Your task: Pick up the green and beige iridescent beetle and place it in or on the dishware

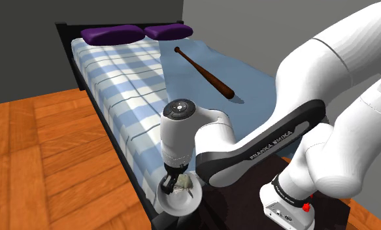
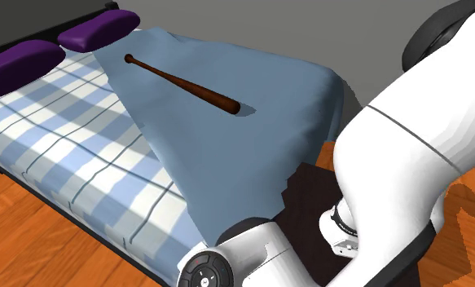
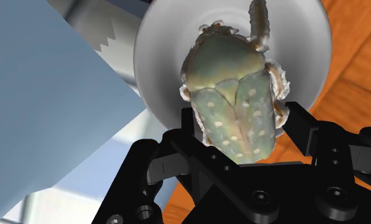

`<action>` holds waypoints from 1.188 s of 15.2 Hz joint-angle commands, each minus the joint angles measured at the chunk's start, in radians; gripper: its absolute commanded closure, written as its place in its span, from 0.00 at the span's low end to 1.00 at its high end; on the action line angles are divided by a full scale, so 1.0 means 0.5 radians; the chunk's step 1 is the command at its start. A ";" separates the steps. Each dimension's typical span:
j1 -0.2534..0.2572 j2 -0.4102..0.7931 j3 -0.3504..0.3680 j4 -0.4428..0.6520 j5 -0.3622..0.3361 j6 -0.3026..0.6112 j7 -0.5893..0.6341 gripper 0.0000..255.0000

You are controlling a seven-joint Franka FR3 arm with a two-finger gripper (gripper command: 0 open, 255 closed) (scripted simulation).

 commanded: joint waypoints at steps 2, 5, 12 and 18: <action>-0.005 0.075 0.001 -0.018 -0.050 0.086 0.037 1.00; -0.008 0.146 -0.002 -0.031 -0.103 0.163 0.077 1.00; -0.007 0.146 -0.003 -0.031 -0.103 0.163 0.077 1.00; -0.007 0.146 -0.003 -0.031 -0.103 0.163 0.077 0.00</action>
